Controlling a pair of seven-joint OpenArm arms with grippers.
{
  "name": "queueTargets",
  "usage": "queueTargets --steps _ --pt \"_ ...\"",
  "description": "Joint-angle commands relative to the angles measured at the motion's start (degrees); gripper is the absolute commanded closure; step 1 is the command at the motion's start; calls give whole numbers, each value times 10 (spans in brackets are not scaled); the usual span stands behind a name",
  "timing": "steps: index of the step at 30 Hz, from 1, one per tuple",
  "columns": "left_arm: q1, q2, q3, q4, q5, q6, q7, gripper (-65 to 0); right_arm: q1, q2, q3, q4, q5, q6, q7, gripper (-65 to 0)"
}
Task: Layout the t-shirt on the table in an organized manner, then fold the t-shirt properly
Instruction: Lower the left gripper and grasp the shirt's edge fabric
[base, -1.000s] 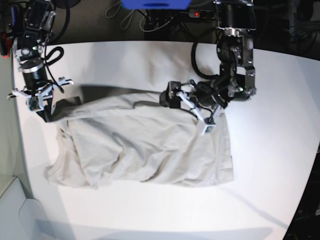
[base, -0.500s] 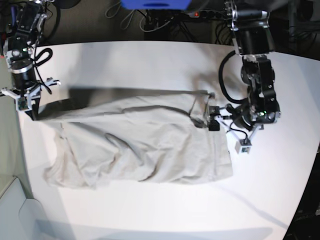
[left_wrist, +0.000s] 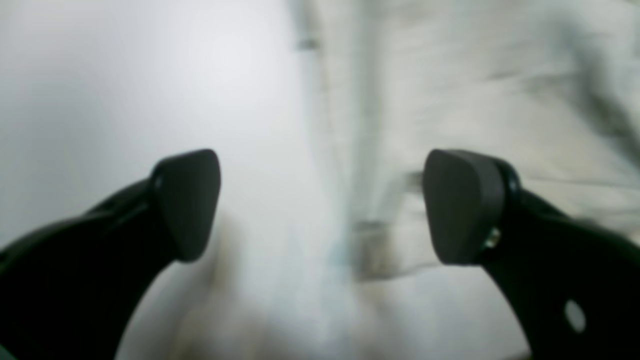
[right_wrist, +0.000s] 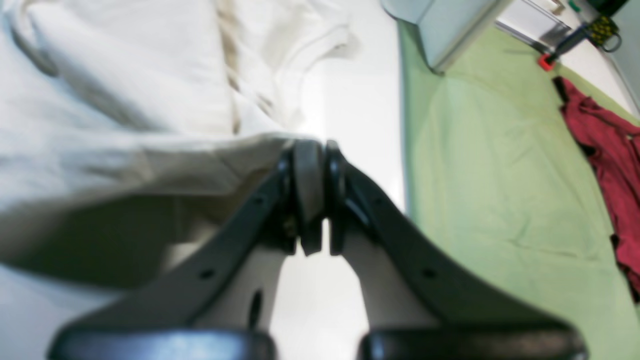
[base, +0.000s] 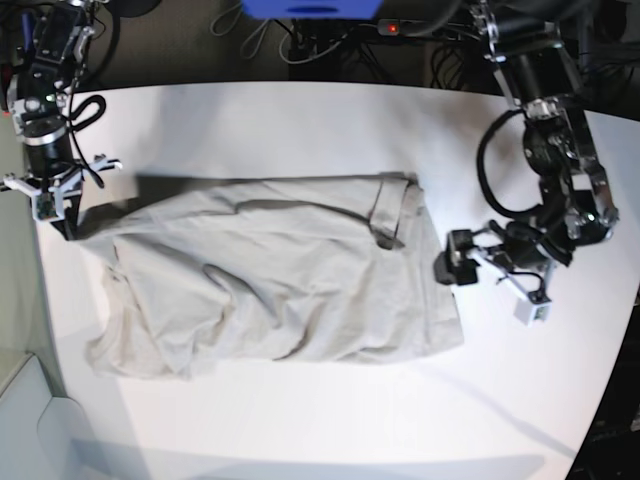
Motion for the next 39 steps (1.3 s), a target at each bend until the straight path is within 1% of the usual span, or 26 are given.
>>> queueTargets --steps 1,3,5,8,9,11,14,19,20,23,25,26,29,30,31,32,33,34,36,37,39 --pt "0 16 10 26 -22 -1 6 -632 2 7 2 14 11 -4 17 0" --pt "14 55 29 54 -27 -1 6 -632 2 7 2 14 11 -4 17 0" --pt "30 90 47 72 -10 0 5 -632 2 7 1 15 11 -4 17 0" --pt "51 126 69 77 37 0 2 -632 3 10 1 15 11 -4 17 0" --pt "55 132 73 80 51 0 2 -632 3 11 2 15 11 -4 17 0" --pt "69 142 74 80 84 0 1 -632 2 11 4 15 11 -4 17 0" --pt "73 146 74 74 121 0 1 -631 2 11 5 15 11 -4 17 0" --pt "73 145 83 78 145 0 0 -630 2 9 2 15 11 -4 17 0" --pt "72 144 93 75 151 0 -5 -630 2 9 2 13 11 -4 17 0" --pt "84 142 126 73 193 0 -62 -627 4 8 2 12 11 -4 17 0" --pt "95 142 151 74 218 0 -86 -591 4 8 2 12 11 -4 17 0" --pt "97 142 166 74 229 0 -96 -550 4 8 2 11 11 -4 17 0" --pt "103 143 195 74 254 0 -107 -388 5 8 2 11 11 -4 17 0" --pt "103 143 200 74 260 0 -107 -346 5 8 2 11 11 -4 17 0" --pt "103 145 200 75 268 0 -107 -314 5 9 2 11 11 -4 17 0" --pt "103 147 200 79 278 0 -107 -303 5 9 2 11 11 -4 17 0" --pt "104 148 200 83 290 4 -107 -315 5 9 2 11 11 -4 17 0" --pt "108 148 200 87 297 19 -107 -328 5 10 2 11 11 -4 17 0" --pt "113 147 205 99 308 69 -108 -376 4 10 2 11 11 -4 17 0" --pt "114 145 205 103 305 89 -108 -401 4 10 2 11 11 -4 17 0" --pt "113 144 205 104 305 113 -108 -440 4 10 2 11 11 -4 17 0"
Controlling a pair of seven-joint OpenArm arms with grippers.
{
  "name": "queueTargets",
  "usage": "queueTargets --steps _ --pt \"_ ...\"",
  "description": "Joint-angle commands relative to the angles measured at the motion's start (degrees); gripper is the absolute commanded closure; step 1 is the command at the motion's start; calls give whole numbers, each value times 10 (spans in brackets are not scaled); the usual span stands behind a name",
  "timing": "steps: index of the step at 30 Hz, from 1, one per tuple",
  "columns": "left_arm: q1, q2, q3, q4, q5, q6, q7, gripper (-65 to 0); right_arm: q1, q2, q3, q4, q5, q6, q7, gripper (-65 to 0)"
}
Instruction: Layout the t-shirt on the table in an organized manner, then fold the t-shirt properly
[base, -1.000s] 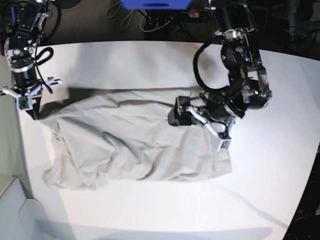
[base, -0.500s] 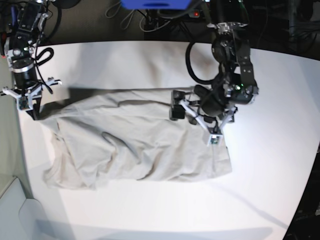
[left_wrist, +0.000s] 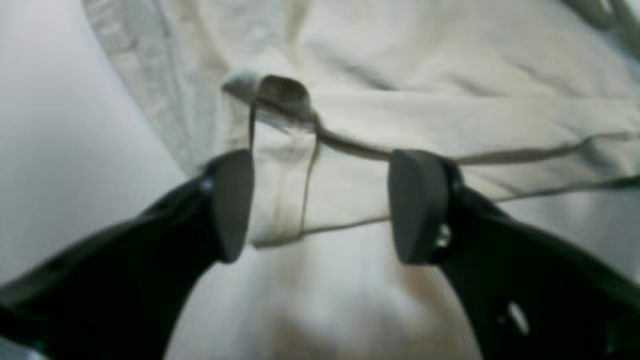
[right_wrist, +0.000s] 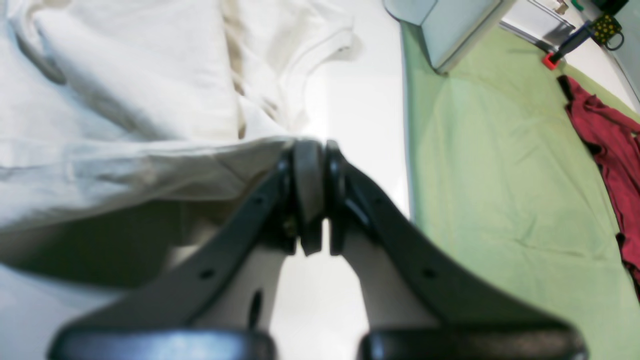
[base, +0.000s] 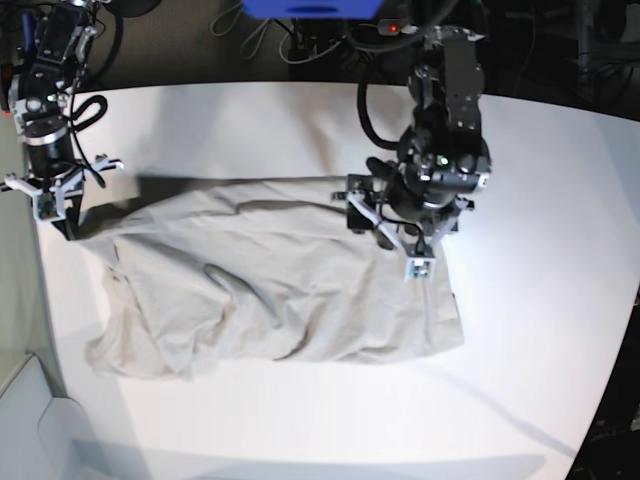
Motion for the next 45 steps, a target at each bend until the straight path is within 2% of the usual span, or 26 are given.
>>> queueTargets --steps 1,4,9,15,29,35,45 --pt "-8 3 2 11 -4 10 -10 -448 4 8 2 9 11 -5 17 0" --pt "-10 3 2 -2 -4 12 -13 -450 3 7 2 9 11 -5 17 0" --pt "-10 1 1 -63 0 14 -71 -448 2 6 2 9 11 -5 17 0" --pt "-9 -14 2 -98 0 14 -109 -448 1 6 2 9 11 -5 17 0" --pt "-39 -14 2 -137 0 15 -114 -447 1 5 2 9 11 -5 17 0" --pt "-54 -13 2 -145 0 15 -114 -379 1 5 2 8 11 -5 17 0" --pt "-69 -13 2 -180 0 15 -114 -377 4 5 2 8 11 -5 17 0"
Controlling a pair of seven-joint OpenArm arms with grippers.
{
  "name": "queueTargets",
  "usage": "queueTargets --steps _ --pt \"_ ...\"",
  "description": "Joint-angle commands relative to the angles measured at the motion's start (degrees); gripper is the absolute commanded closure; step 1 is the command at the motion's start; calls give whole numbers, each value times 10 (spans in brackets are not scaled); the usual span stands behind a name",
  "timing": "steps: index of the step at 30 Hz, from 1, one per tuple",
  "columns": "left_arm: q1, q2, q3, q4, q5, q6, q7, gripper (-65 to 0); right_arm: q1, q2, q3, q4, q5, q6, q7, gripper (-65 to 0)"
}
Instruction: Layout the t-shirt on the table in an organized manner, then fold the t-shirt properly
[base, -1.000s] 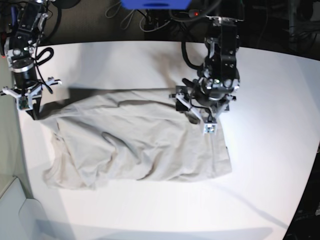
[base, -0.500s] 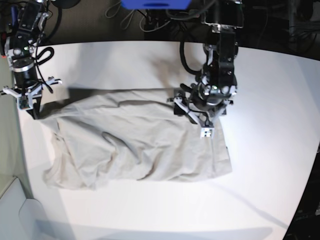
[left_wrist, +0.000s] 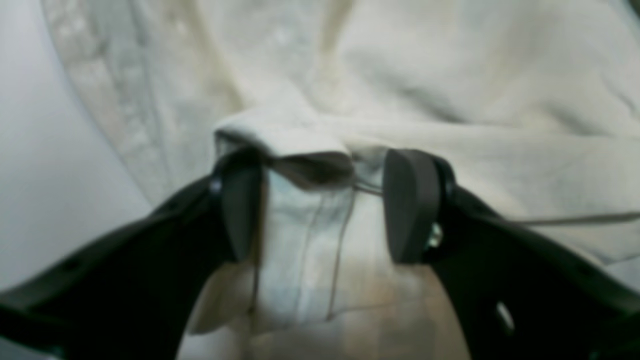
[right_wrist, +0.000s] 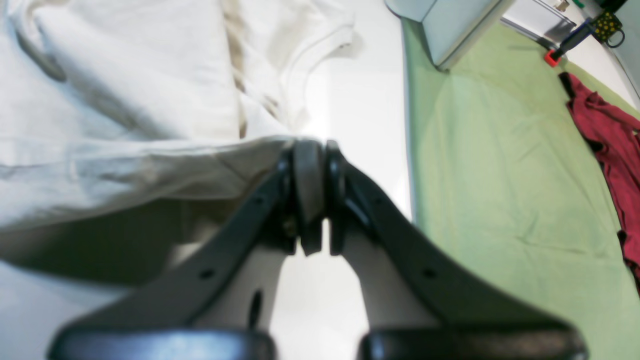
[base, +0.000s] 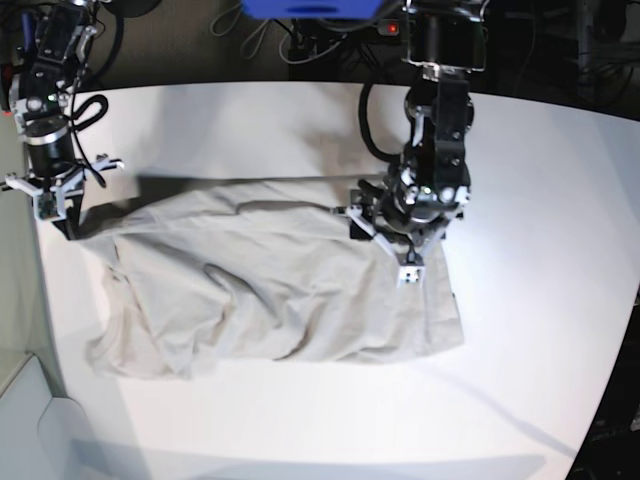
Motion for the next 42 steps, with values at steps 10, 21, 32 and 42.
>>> queueTargets --steps 10,21,32,42 --pt "-9 3 2 -3 -2 4 -17 -260 5 7 2 8 11 -5 17 0" --pt "17 2 -3 65 -5 0 -23 -176 5 11 2 0 11 -5 17 0" --pt "27 -23 -4 170 -48 -3 22 -84 22 14 5 -15 11 -5 17 0" --pt "38 -96 -66 214 -203 2 22 -2 36 21 6 -14 10 -5 17 0"
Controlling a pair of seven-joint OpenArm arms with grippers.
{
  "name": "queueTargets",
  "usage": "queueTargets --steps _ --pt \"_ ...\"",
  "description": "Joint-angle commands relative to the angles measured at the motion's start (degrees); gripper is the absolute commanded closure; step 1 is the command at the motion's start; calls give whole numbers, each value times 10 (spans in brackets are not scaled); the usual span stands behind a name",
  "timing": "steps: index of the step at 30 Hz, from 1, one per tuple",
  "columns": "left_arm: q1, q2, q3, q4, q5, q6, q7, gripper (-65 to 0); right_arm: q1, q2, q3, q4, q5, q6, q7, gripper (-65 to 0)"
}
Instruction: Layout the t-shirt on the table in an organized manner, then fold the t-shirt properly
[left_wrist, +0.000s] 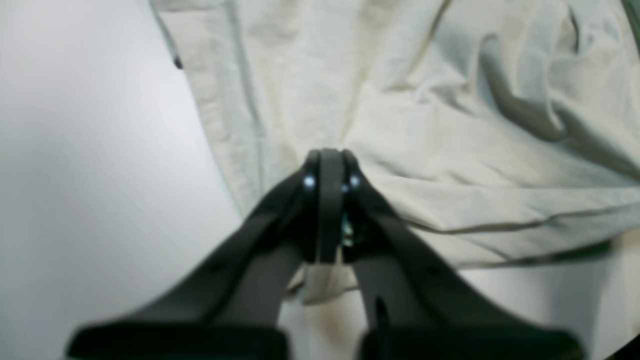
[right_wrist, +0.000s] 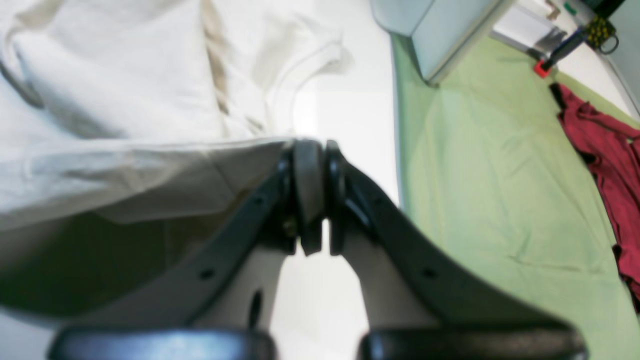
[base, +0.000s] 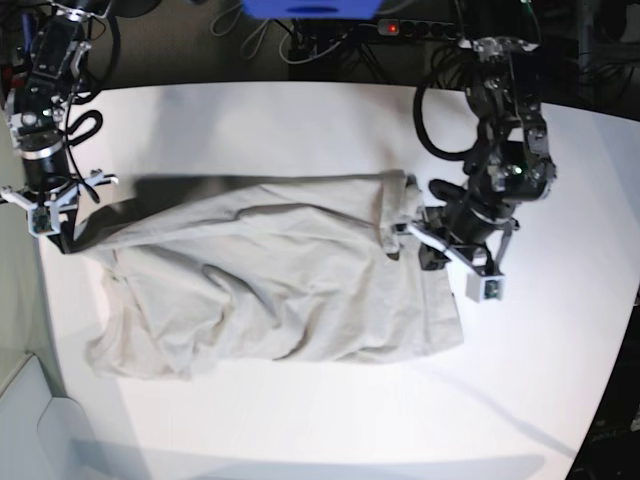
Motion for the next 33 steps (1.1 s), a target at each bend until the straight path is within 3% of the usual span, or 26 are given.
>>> queueTargets --steps 1,5,7,12,13,18,25,33 --pt "-9 -3 -2 9 -15 4 -11 -2 3 8 3 11 10 -5 16 0" --pt "-2 -8 11 5 -22 5 -10 -7 3 6 3 11 10 -5 16 0" --pt "10 -6 20 4 -22 6 -10 -41 2 5 3 11 10 -5 16 0" --pt "21 -2 24 3 -21 7 -10 -268 2 4 2 11 10 -5 16 0" --pt "22 -2 24 3 -21 7 -10 -287 2 4 2 11 10 -5 16 0" --pt "19 1 58 -29 18 7 -11 -288 1 4 0 11 10 -5 16 0" --pt "17 48 71 -63 84 7 -17 -289 1 4 0 10 10 -5 16 0" --pt "-5 51 70 -72 97 7 -17 -289 -2 4 0 10 10 -5 16 0"
